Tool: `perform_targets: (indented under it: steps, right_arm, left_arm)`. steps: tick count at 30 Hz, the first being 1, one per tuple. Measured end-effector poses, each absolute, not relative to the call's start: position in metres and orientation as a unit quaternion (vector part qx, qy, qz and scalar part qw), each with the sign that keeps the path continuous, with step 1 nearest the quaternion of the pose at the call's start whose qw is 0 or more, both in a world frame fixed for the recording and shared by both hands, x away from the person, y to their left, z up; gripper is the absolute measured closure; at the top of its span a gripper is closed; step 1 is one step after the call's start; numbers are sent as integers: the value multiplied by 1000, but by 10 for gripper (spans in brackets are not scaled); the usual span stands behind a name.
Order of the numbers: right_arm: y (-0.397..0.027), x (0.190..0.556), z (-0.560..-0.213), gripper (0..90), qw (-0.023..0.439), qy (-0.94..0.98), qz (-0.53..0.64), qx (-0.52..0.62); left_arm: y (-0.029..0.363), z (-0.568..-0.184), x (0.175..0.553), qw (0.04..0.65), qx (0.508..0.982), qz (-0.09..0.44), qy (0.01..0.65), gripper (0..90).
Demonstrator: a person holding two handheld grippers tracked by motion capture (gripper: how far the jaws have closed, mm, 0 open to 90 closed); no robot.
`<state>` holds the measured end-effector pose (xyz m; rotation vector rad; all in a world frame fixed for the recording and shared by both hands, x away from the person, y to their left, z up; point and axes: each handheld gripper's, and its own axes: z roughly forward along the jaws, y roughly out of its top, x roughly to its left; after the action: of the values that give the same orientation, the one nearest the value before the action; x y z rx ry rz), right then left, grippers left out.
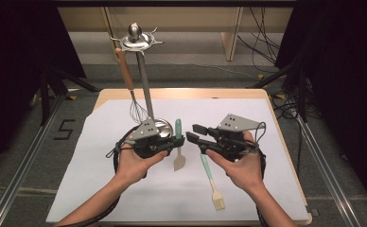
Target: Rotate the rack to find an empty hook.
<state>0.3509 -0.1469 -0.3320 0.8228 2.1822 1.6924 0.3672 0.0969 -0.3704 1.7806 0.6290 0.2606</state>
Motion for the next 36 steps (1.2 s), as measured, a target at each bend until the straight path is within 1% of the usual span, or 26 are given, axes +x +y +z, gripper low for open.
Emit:
perform_targets:
  steps: [2,4,5,9,10,11,13,14,15,16,17,19,20,21,22,23,24,25,27,29,30,32,35,36]
  right_arm:
    - [-149,350,-332,624,136,748,581,290]
    - [-151,350,-333,622,152,749,576,290]
    - [-151,350,-334,621,147,748,577,295]
    - [-155,348,-337,617,165,748,565,307]
    - [-155,348,-338,614,160,746,565,313]
    - [-157,348,-339,612,172,748,561,310]
    - [-157,347,-342,610,176,743,556,328]
    - [-159,349,-344,608,178,750,551,318]
    - [-160,348,-346,608,173,749,552,324]
    - [-161,348,-347,607,188,747,545,330]
    - [-162,348,-349,606,180,750,543,331]
    - [-165,347,-352,600,188,748,537,340]
    - [-165,348,-353,594,191,748,536,342]
    - [-166,348,-355,584,196,745,537,344]
    - [-169,348,-355,577,193,751,530,343]
    - [-170,347,-355,575,188,751,527,352]
    - [-172,349,-356,573,203,753,523,342]
    - [-172,348,-358,572,189,751,527,350]
    - [-172,347,-361,570,193,743,529,361]
    - [-175,345,-361,565,181,751,521,363]
    - [-177,346,-362,564,189,754,518,357]
    - [-178,345,-363,562,179,753,517,366]
    - [-183,345,-364,562,187,756,515,357]
    - [-183,342,-364,562,184,752,514,371]
  left_arm:
    - [99,-370,367,581,760,114,269,837]
    - [100,-368,368,580,761,118,266,837]
    - [101,-368,368,581,761,119,265,837]
    - [104,-365,370,579,761,133,262,836]
    - [105,-364,371,578,761,137,262,836]
    - [106,-363,371,576,761,138,263,837]
    - [107,-362,371,576,761,142,263,837]
    - [108,-361,372,576,761,145,262,836]
    - [108,-360,372,578,759,146,263,837]
    - [109,-358,372,574,761,151,263,836]
    - [110,-358,373,576,759,152,264,837]
    - [111,-357,373,576,757,152,267,836]
    - [110,-357,372,580,751,148,280,837]
    - [110,-356,373,579,753,151,274,836]
    - [111,-355,373,578,755,155,269,837]
    - [111,-355,372,579,751,152,280,837]
    - [111,-354,372,579,751,154,278,837]
    - [111,-354,372,579,750,153,280,836]
    - [112,-353,373,578,752,156,277,837]
    - [112,-352,372,577,750,156,283,837]
    - [112,-351,372,578,750,157,281,837]
    - [113,-350,373,578,748,156,285,837]
    - [115,-347,375,578,749,160,281,837]
    - [116,-345,375,578,748,162,283,837]
